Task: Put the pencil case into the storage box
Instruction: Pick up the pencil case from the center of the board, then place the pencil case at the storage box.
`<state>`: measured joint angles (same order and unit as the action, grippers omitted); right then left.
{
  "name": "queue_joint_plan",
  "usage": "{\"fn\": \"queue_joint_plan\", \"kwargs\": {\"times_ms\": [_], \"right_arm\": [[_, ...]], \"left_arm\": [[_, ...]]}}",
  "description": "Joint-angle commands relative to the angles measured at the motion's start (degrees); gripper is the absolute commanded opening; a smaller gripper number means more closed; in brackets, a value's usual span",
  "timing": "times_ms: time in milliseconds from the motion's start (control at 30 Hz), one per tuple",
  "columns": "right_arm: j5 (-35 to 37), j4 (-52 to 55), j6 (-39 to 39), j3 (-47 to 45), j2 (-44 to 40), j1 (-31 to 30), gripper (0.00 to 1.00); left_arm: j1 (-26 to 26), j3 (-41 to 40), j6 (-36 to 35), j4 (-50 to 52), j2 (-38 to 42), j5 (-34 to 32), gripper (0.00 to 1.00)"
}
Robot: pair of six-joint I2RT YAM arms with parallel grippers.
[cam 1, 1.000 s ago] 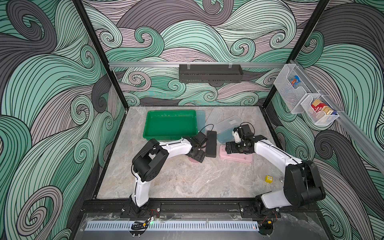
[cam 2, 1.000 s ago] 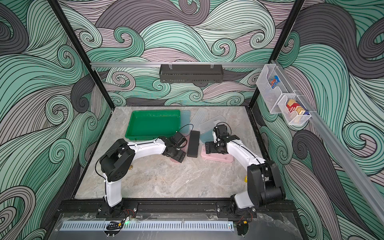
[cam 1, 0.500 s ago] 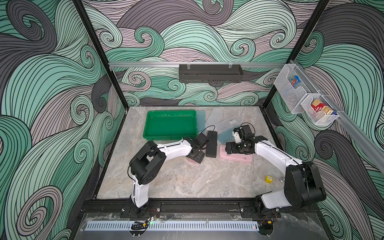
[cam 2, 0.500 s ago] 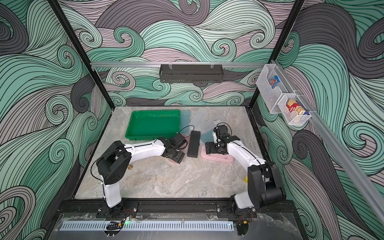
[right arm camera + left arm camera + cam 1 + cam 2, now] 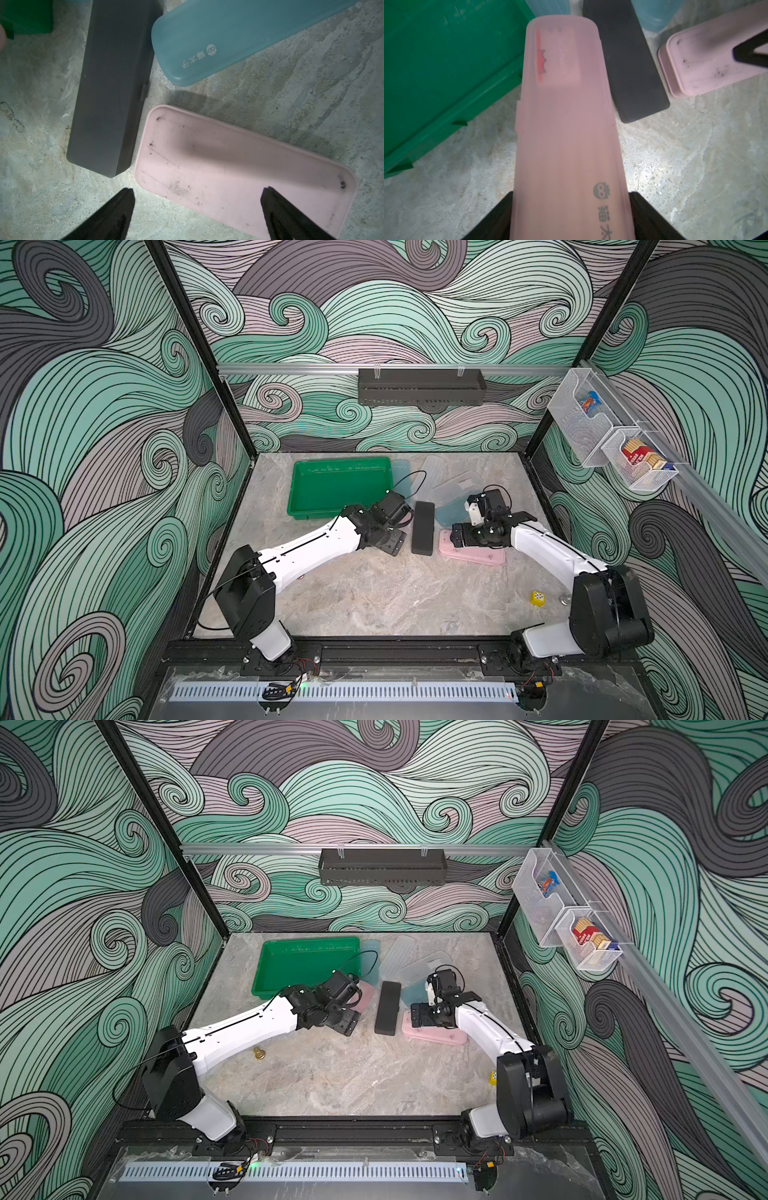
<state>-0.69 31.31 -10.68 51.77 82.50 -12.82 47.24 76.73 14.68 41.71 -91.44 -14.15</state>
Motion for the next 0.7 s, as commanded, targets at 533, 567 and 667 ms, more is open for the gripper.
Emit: {"fn": "queue_joint_plan", "kwargs": {"times_ms": [533,567,667], "right_arm": [[-3.81,-2.04,1.8,0.85,2.62,0.6,0.99],[-3.96,-2.12,1.89,0.88,2.67,0.67,0.99],[-3.93,-2.11,2.32,0.77,2.58,0.64,0.99]], "left_arm": [[-21.34,7.51,-0.71,-8.13,-6.76,-3.24,0.78],[-23.16,7.89,-0.79,-8.53,-8.36,-3.68,0.78],[-27.64,8.05,-1.25,-10.59,-11.85,-5.18,0.78]]}}
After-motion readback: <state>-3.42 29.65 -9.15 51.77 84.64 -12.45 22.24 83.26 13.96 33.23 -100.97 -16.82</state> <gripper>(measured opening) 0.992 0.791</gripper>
